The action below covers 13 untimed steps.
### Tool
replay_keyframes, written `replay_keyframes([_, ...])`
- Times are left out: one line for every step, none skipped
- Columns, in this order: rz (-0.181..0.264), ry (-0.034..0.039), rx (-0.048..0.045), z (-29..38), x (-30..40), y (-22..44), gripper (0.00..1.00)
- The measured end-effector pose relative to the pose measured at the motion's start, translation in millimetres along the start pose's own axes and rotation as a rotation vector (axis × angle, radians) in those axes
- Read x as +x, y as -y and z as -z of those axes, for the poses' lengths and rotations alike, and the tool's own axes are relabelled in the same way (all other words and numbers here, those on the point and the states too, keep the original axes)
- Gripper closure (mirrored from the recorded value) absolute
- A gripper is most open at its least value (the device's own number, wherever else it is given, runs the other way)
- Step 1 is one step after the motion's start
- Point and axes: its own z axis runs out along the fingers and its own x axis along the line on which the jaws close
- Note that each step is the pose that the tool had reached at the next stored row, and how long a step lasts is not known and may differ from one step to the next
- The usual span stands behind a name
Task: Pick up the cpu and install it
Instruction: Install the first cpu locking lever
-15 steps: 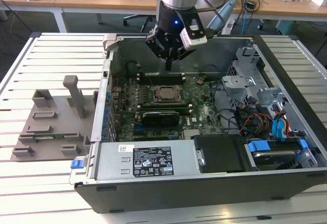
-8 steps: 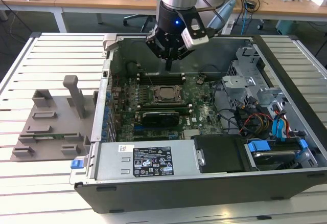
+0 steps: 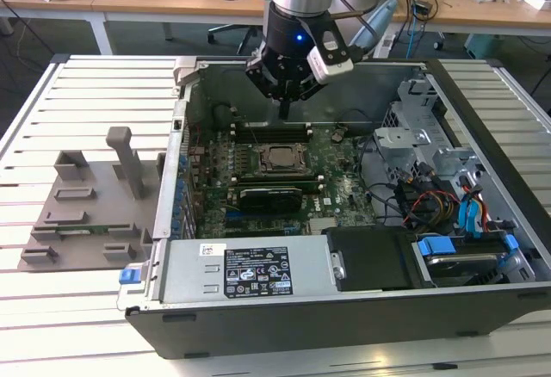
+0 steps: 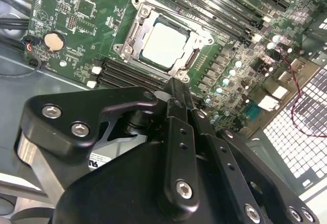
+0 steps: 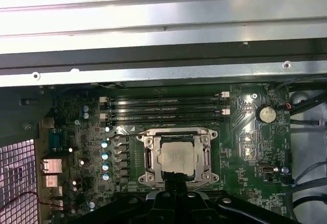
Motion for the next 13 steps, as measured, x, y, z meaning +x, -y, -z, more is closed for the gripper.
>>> replay_keyframes([0.005, 0.0, 0.0002, 0.0, 0.0, 0.0, 0.89])
replay_keyframes([0.009, -0.0001, 0.0005, 0.0, 0.0, 0.0, 0.89])
replay_keyframes([0.013, -0.0001, 0.0006, 0.0, 0.0, 0.0, 0.89])
replay_keyframes([0.016, 0.0, 0.0007, 0.0, 0.0, 0.0, 0.89])
replay_keyframes([0.02, -0.0001, 0.0009, 0.0, 0.0, 0.0, 0.89])
replay_keyframes([0.026, -0.0001, 0.0012, 0.0, 0.0, 0.0, 0.89])
replay_keyframes([0.033, -0.0001, 0.0015, 0.0, 0.0, 0.0, 0.89])
replay_keyframes([0.038, -0.0002, 0.0017, 0.0, 0.0, 0.0, 0.89])
replay_keyframes([0.043, -0.0001, 0.0019, 0.0, 0.0, 0.0, 0.89])
replay_keyframes([0.046, -0.0002, 0.0021, 0.0, 0.0, 0.0, 0.89])
replay_keyframes([0.048, -0.0002, 0.0022, 0.0, 0.0, 0.0, 0.89])
replay_keyframes([0.05, -0.0002, 0.0023, 0.0, 0.0, 0.0, 0.89])
replay_keyframes([0.054, -0.0002, 0.0025, 0.0, 0.0, 0.0, 0.89])
